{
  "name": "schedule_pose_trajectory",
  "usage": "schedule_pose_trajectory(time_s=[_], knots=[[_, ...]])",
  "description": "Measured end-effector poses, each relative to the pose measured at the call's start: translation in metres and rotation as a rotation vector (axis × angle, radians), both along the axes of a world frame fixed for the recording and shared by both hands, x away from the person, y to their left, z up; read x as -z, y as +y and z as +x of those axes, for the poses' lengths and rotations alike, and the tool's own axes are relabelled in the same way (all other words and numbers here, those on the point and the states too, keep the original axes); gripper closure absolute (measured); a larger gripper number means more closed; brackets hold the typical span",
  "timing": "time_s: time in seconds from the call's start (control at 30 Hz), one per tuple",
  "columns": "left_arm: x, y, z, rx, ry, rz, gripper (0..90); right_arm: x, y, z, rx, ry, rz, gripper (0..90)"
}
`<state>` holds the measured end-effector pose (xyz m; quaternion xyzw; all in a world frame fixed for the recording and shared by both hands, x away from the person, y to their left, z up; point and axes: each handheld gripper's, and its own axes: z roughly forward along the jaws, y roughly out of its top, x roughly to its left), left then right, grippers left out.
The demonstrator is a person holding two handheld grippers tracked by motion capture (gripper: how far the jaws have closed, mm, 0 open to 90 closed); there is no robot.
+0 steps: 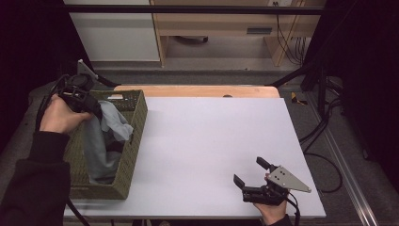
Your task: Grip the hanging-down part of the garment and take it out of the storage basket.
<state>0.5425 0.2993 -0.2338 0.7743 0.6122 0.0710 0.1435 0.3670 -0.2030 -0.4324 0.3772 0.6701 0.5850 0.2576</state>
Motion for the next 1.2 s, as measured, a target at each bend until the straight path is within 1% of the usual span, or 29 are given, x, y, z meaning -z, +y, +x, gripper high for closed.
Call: schedule_pose_trajectory(time_s=[0.23,0.37,0.4,0.43,0.5,0.53,0.57,0.6,0.63,0.7,0.73,0.83,1.03,1.1,1.2], knots=[[-0.004,0.000,-0.001,0.004,-0.001,0.002,81.1,0.000,0.000,0.000,0.000,0.003,-0.002,0.1],[-0.009,0.001,-0.004,0.001,-0.011,0.005,81.1,0.000,0.001,0.000,-0.005,0.008,0.002,0.1],[-0.012,0.003,-0.006,0.001,-0.015,0.014,81.1,0.000,0.002,0.001,-0.008,0.012,-0.005,0.1],[-0.012,0.003,-0.006,0.001,-0.015,0.014,81.1,0.000,0.002,0.001,-0.008,0.012,-0.005,0.1],[-0.018,0.004,-0.007,-0.004,-0.023,0.014,81.1,0.000,0.003,0.001,-0.012,0.015,-0.005,0.1],[-0.018,0.004,-0.007,-0.004,-0.023,0.014,81.1,0.000,0.003,0.001,-0.012,0.015,-0.005,0.1],[-0.021,0.005,-0.008,-0.005,-0.027,0.017,81.1,0.000,0.003,0.001,-0.014,0.018,-0.009,0.1],[-0.026,0.005,-0.009,-0.005,-0.035,0.017,81.1,0.001,0.004,0.002,-0.021,0.016,-0.015,0.1],[-0.029,0.005,-0.010,-0.004,-0.043,0.016,81.1,0.001,0.005,0.002,-0.019,0.020,-0.010,0.1],[-0.037,0.006,-0.012,-0.003,-0.060,0.007,81.1,0.001,0.005,0.002,-0.028,0.019,-0.017,0.1],[-0.037,0.006,-0.012,-0.003,-0.060,0.007,81.1,0.000,0.006,0.002,-0.026,0.024,-0.015,0.1],[-0.047,0.007,-0.015,-0.006,-0.083,0.009,81.2,0.000,0.006,0.002,-0.028,0.029,-0.009,0.1],[-0.063,0.003,-0.019,0.000,-0.102,0.017,81.3,0.000,0.006,0.002,-0.030,0.021,-0.007,0.1],[-0.069,0.001,-0.019,0.002,-0.111,0.027,81.3,-0.001,0.006,0.003,-0.031,0.022,-0.011,0.1],[-0.077,-0.001,-0.019,0.003,-0.123,0.027,81.3,-0.001,0.007,0.003,-0.031,0.021,-0.011,0.1]])
